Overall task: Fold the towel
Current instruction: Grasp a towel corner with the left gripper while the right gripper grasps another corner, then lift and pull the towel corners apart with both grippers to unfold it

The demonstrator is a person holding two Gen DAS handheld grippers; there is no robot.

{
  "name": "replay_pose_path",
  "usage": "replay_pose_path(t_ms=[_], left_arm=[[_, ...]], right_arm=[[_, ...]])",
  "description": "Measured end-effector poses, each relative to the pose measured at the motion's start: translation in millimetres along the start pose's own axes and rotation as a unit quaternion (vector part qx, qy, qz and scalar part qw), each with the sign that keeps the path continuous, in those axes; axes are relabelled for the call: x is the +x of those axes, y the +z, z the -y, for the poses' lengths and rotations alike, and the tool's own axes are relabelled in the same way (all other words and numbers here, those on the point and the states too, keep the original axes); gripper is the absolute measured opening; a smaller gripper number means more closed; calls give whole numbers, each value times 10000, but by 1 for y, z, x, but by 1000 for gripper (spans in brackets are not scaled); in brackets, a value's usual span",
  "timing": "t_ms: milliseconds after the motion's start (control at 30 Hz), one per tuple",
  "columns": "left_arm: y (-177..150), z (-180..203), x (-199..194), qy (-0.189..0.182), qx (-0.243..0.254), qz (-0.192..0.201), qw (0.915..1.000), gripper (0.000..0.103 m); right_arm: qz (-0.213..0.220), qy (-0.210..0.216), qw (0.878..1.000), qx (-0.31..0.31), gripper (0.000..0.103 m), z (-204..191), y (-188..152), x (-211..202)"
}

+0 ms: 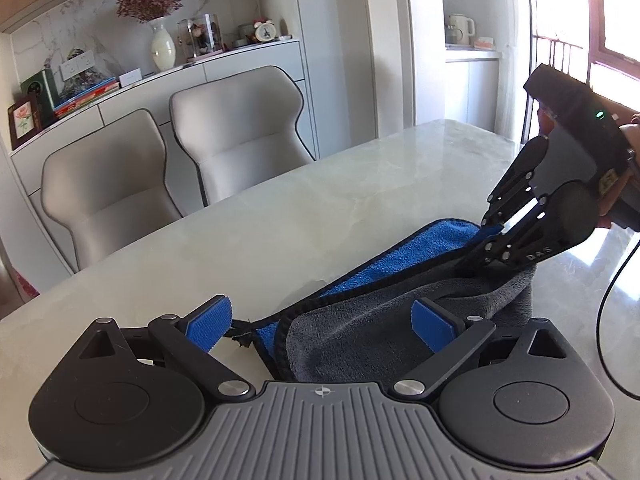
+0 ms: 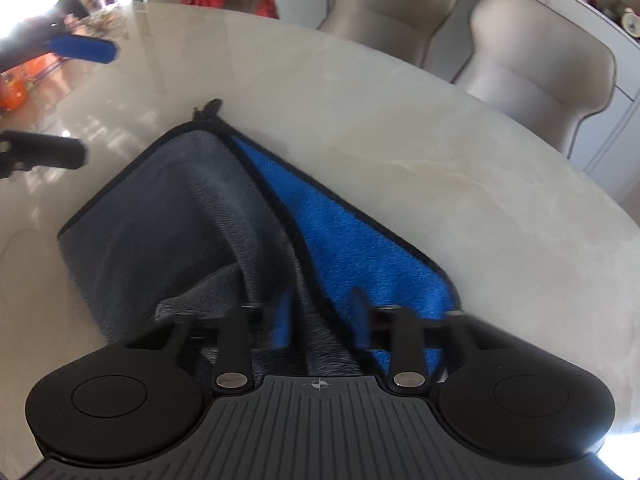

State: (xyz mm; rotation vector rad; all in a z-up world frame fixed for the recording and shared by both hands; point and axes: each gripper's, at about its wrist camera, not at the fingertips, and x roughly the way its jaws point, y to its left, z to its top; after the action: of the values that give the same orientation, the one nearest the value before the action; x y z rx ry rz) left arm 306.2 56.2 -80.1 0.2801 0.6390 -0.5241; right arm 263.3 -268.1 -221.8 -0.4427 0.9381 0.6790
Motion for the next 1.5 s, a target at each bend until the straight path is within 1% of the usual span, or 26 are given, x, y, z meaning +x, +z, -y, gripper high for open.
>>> replay_pose_path(t_ms=[100, 200, 300, 467, 567, 733, 833, 867, 933, 1033, 1067, 1167, 1233, 1367, 1433, 1500], left_arm=[[0, 2, 12, -107, 77, -135, 9998, 99], [-2, 0, 25, -244, 197, -372, 9988, 99], [-9, -2, 32, -374, 216, -511, 9978, 99], [-17, -7, 38, -743, 213, -781, 9939, 97], [-19, -15, 41, -967, 102, -867, 9915, 97], [-20, -26, 50, -1372, -157, -1097, 9843, 97], [-18, -25, 52, -1448, -86, -1176, 9824, 96], [-18, -25, 53, -1514, -72, -1242, 9806, 96], [-15, -25, 56, -1731, -120, -1380, 9751, 89], [-10, -22, 56, -1906, -105, -1394, 9717, 85], [-8, -22, 56, -1957, -94, -1392, 9707, 80], [-5, -21, 58, -2242, -136, -1568, 9618, 79], [-5, -19, 61, -2309, -135, -1710, 9577, 78], [-5, -17, 64, -2258, -150, -1764, 9579, 78], [-5, -19, 64, -2303, -211, -1765, 9567, 69], [-4, -20, 63, -2368, -263, -1787, 9546, 52]], right_arm=[[148, 163, 9994, -274, 9, -13, -4, -15], [233, 284, 9976, -590, 9, -27, -11, -34], [301, 334, 9960, -772, 9, -36, -17, -52], [360, 443, 9948, -846, 9, -41, -30, -71], [368, 534, 9938, -899, 9, -46, -37, -78], [380, 684, 9920, -987, 9, -54, -50, -88], [317, 729, 9917, -1012, 9, -59, -55, -86], [302, 740, 9917, -1007, 9, -60, -56, -86], [281, 759, 9918, -986, 9, -62, -59, -87], [259, 764, 9921, -958, 9, -65, -63, -88], [243, 771, 9921, -955, 9, -65, -64, -88], [253, 768, 9924, -928, 9, -68, -68, -88], [276, 763, 9924, -920, 9, -68, -70, -88], [263, 749, 9931, -868, 10, -67, -75, -88], [261, 745, 9933, -848, 10, -67, -77, -89], [262, 737, 9934, -842, 10, -68, -79, -89]])
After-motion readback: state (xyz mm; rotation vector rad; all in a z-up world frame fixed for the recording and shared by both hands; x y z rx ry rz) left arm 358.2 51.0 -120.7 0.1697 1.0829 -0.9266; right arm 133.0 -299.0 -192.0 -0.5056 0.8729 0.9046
